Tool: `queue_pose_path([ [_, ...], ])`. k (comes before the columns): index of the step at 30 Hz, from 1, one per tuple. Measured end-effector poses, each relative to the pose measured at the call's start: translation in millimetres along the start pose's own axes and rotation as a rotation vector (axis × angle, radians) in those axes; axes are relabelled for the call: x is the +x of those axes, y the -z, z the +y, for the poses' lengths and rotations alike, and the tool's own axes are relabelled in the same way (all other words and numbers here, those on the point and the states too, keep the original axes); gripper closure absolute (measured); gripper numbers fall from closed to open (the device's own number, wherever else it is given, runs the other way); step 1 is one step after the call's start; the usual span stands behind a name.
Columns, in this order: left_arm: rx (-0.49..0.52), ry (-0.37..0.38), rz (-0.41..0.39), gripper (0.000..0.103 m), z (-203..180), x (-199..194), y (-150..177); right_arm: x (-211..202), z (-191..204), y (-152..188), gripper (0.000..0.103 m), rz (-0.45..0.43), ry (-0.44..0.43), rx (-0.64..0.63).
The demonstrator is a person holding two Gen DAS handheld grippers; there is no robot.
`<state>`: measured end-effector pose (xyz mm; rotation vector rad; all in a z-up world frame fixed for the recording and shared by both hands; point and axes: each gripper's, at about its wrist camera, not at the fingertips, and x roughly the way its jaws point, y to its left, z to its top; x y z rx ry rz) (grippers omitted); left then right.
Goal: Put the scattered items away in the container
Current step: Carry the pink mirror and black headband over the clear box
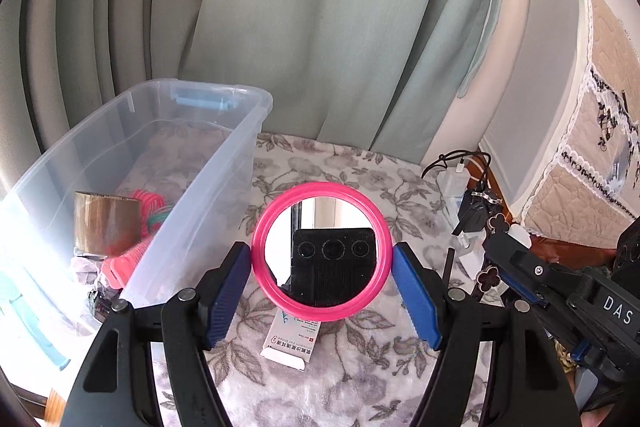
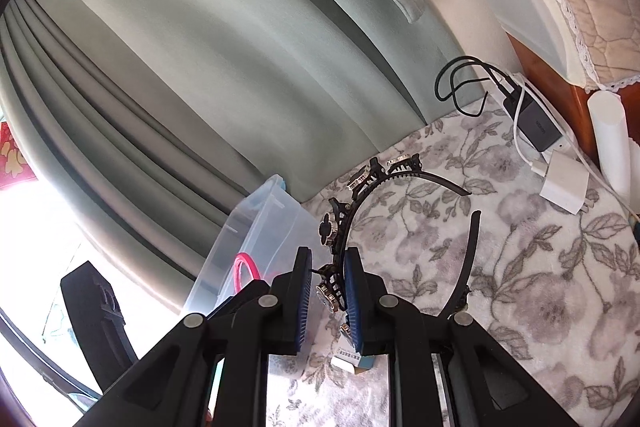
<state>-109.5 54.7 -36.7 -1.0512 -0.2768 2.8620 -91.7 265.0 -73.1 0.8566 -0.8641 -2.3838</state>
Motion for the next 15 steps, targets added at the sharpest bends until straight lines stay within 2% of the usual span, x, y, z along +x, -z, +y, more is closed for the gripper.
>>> queue_pose_path([
  [15, -0.059, 0.010, -0.107, 0.030, 25.0, -55.6, -13.1, -19.8, 61.9, -5.6, 0.085, -0.051, -0.060, -0.074],
])
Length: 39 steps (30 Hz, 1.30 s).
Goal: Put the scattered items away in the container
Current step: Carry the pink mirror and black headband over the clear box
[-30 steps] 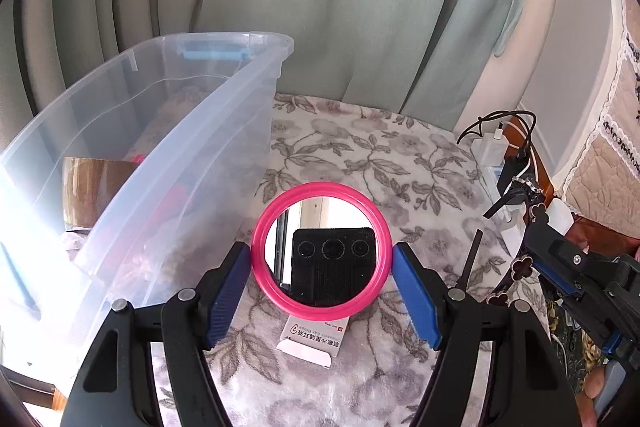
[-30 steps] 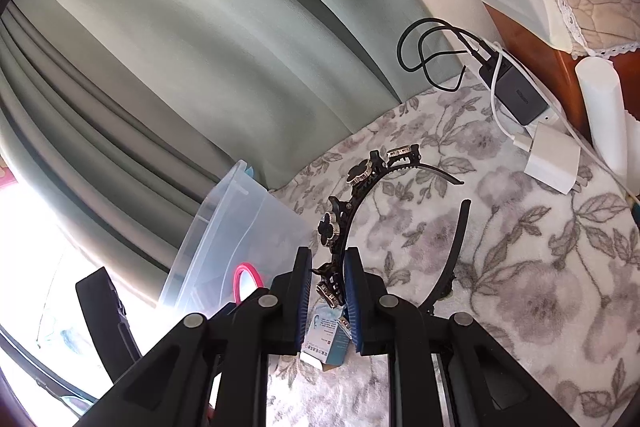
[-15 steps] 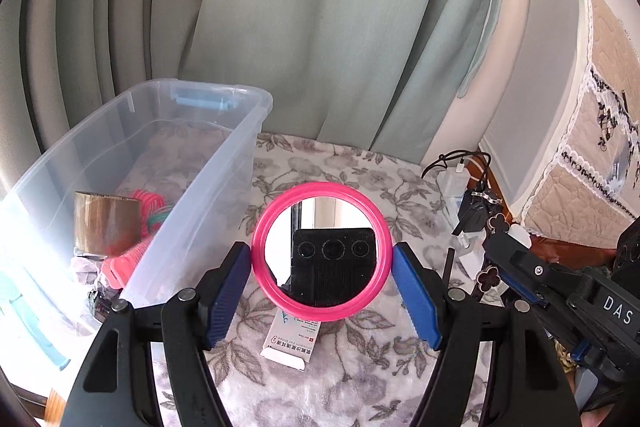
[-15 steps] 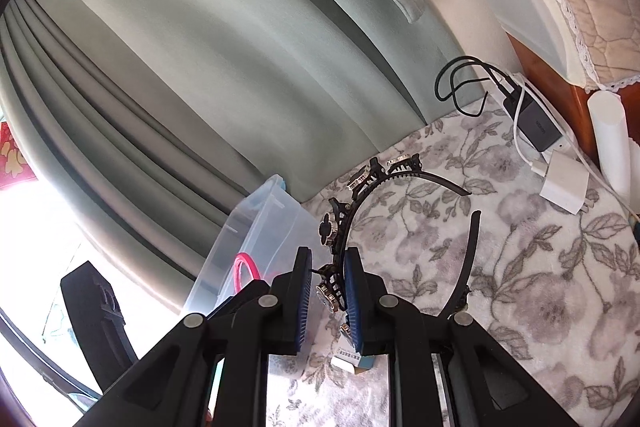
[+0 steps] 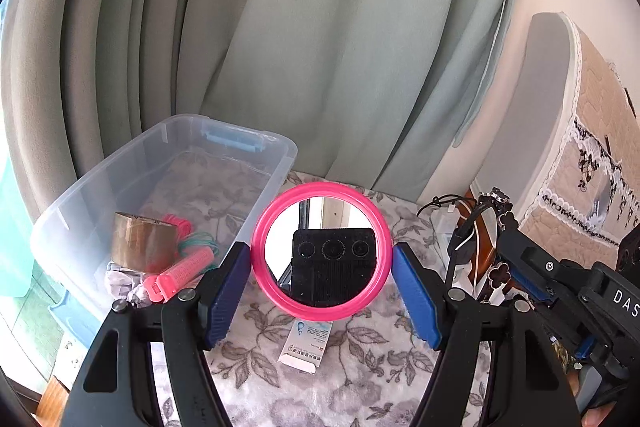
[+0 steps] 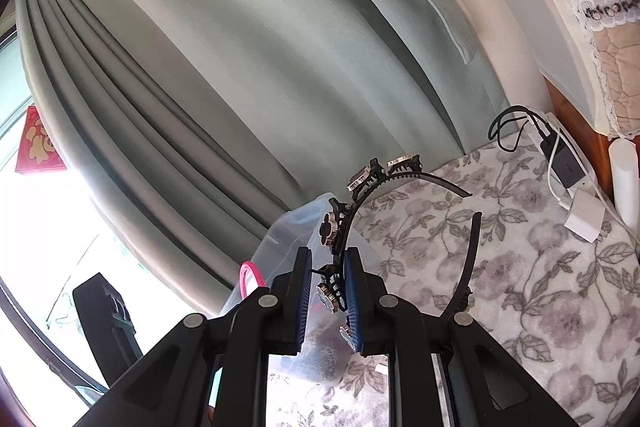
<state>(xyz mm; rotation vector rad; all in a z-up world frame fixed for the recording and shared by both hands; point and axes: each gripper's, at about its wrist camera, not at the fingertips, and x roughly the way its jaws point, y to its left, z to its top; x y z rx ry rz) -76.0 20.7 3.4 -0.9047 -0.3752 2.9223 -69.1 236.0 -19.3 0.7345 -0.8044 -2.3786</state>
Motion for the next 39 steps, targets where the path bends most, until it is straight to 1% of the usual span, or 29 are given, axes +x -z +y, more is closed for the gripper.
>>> queue_pose_path([
  [9, -0.066, -0.020, -0.053, 0.030, 30.6, -24.7, -9.3, 2.4, 42.5, 2.1, 0.085, 0.003, -0.032, -0.076],
  [19, -0.140, -0.050, -0.090, 0.030, 67.9, -39.0, -15.8, 15.6, 81.4, 7.8, 0.085, 0.026, -0.069, -0.145],
  [27, -0.202, -0.090, -0.096, 0.030, 99.1, -38.5, -18.0, 42.5, 109.8, 14.7, 0.085, 0.075, -0.101, -0.212],
  [39, -0.290, -0.145, -0.091, 0.030, 143.3, -33.4, -16.2, 92.4, 139.8, 26.3, 0.085, 0.161, -0.149, -0.285],
])
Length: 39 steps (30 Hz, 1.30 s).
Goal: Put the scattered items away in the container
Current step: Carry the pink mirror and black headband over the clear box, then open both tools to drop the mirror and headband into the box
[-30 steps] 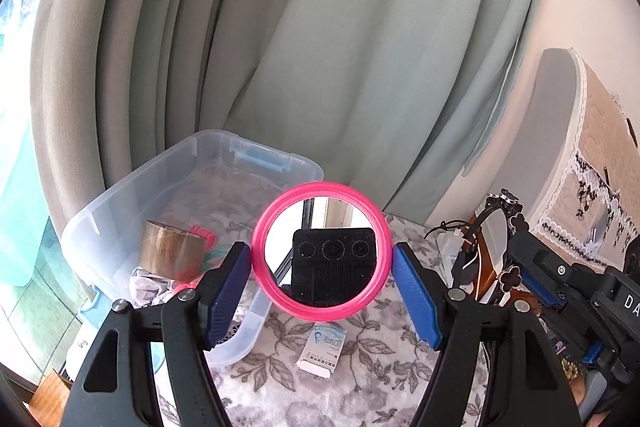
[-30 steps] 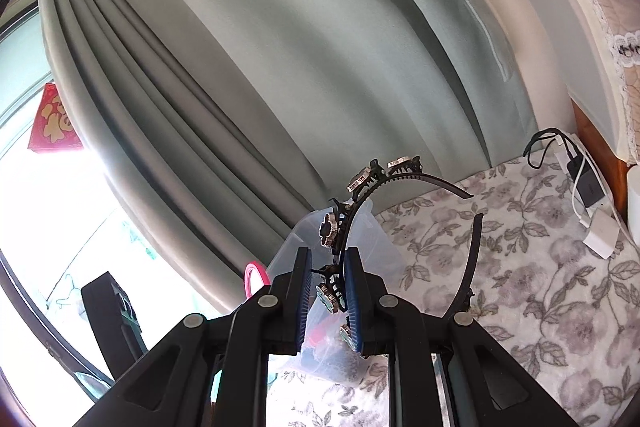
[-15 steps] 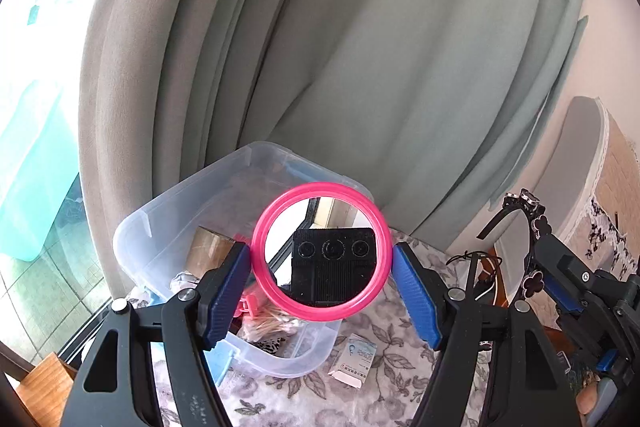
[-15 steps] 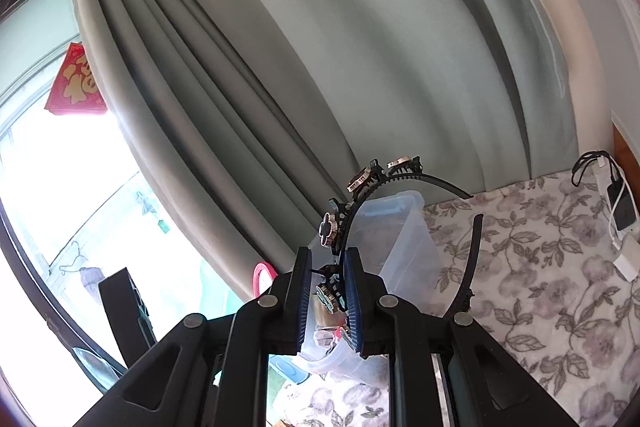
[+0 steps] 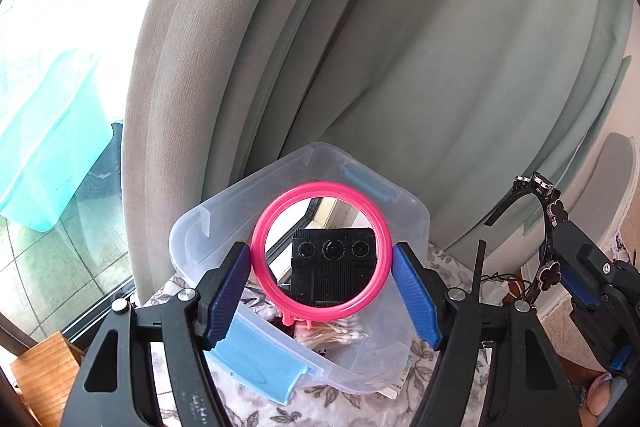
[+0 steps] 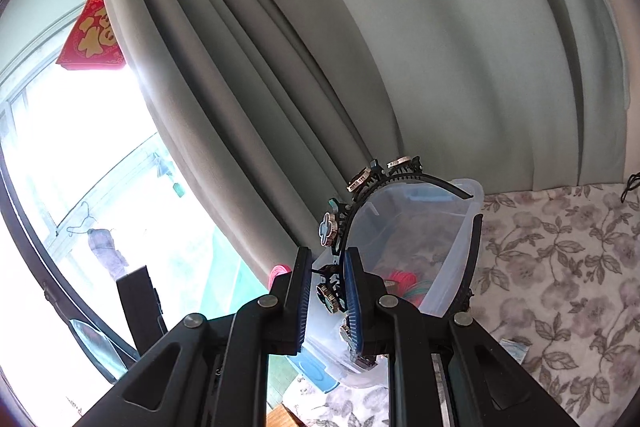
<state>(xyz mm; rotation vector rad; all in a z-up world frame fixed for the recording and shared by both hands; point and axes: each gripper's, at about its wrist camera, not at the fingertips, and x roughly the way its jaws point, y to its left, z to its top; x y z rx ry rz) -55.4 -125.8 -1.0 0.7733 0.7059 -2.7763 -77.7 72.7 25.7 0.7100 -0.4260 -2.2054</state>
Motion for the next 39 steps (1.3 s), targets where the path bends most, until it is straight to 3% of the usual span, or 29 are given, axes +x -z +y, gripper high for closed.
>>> queue_pose_path([
  [14, -0.052, -0.023, 0.027, 0.030, 16.2, 34.9, -1.0, 62.8, 3.7, 7.6, 0.085, 0.113, -0.036, -0.039],
  [33, -0.055, -0.029, 0.076, 0.029, 14.7, 76.5, -8.1, 118.1, -11.8, 11.2, 0.085, 0.201, -0.002, -0.054],
  [39, -0.024, -0.035, 0.094, 0.029, 7.5, 87.9, -11.7, 124.8, -22.4, 21.0, 0.085, 0.256, 0.048, -0.036],
])
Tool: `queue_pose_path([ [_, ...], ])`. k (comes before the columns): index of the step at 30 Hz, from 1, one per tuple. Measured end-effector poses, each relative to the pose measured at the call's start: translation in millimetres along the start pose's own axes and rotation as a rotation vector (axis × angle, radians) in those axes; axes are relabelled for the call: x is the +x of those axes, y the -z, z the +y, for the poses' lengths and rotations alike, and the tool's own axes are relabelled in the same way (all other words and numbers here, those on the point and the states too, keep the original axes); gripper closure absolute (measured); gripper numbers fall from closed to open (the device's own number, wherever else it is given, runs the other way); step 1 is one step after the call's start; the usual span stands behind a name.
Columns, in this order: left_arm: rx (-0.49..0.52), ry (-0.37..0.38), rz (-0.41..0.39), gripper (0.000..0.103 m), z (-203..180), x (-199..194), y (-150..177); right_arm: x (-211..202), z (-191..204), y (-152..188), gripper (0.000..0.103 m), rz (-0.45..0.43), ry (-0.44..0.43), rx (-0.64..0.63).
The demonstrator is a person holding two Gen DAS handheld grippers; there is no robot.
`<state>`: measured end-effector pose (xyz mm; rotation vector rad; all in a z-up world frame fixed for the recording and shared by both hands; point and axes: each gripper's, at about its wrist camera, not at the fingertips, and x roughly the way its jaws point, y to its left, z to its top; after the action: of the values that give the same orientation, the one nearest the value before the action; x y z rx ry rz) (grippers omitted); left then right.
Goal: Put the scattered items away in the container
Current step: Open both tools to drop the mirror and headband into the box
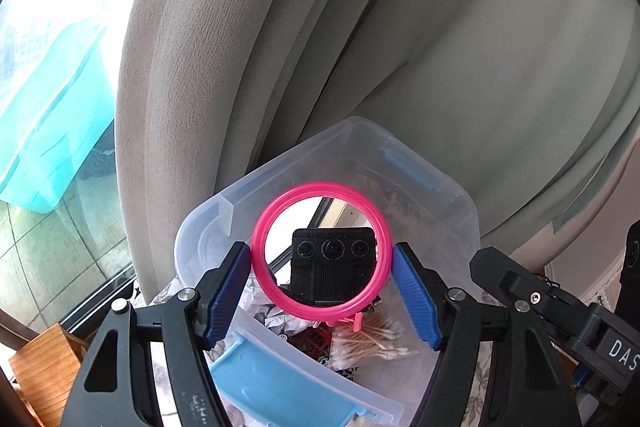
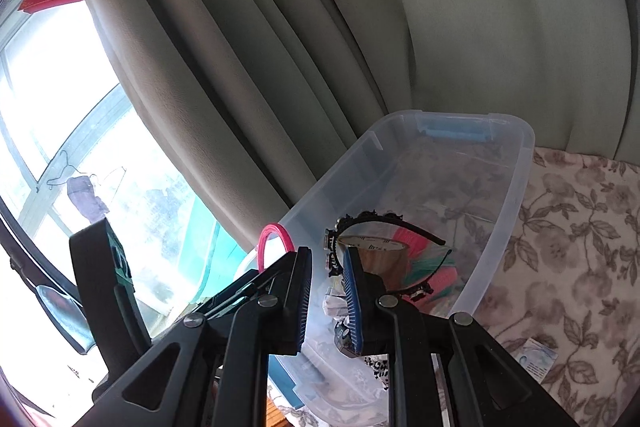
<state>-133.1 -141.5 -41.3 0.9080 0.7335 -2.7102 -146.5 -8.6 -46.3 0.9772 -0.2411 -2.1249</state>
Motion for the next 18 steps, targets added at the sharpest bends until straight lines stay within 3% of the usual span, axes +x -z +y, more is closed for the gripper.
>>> queue_pose_path([
  [5, 0.014, -0.008, 0.015, 0.029, -6.4, 7.5, -3.7, -6.5, -4.6, 4.4, 0.082, 0.040, 0.075, 0.018],
  [18, 0.029, -0.023, 0.051, 0.029, -23.1, 21.0, -13.6, -33.0, -9.9, 11.3, 0.082, 0.076, 0.150, 0.090],
])
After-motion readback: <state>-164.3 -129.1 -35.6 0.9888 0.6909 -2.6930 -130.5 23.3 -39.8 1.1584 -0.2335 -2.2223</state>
